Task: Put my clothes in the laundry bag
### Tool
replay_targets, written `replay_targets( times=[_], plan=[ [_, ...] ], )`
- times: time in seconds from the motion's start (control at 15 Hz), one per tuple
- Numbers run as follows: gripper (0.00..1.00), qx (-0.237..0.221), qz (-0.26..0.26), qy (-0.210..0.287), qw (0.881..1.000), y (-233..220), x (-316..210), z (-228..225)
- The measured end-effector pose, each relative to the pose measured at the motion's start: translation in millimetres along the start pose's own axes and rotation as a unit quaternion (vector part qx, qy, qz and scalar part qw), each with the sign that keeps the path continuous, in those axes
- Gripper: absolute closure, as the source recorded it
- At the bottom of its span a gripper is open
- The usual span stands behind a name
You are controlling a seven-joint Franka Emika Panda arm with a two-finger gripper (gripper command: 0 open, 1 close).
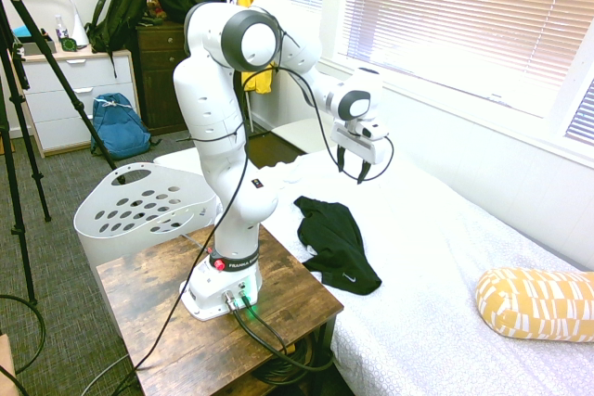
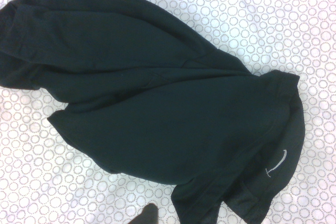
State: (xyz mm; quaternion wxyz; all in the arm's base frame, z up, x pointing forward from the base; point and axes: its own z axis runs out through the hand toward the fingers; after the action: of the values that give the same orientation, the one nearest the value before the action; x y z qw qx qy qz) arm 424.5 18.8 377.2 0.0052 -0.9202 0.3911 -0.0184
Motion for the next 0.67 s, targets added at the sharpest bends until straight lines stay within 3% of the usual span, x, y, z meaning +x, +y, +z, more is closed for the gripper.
replay_targets(
  times=[0.4,0.67],
  plan=[
    [0.00,0.031,-0.013,0.026,0.999,-38,7,10],
    [0.00,0.044,-0.040,0.022,0.998,-83,26,71]
  ],
)
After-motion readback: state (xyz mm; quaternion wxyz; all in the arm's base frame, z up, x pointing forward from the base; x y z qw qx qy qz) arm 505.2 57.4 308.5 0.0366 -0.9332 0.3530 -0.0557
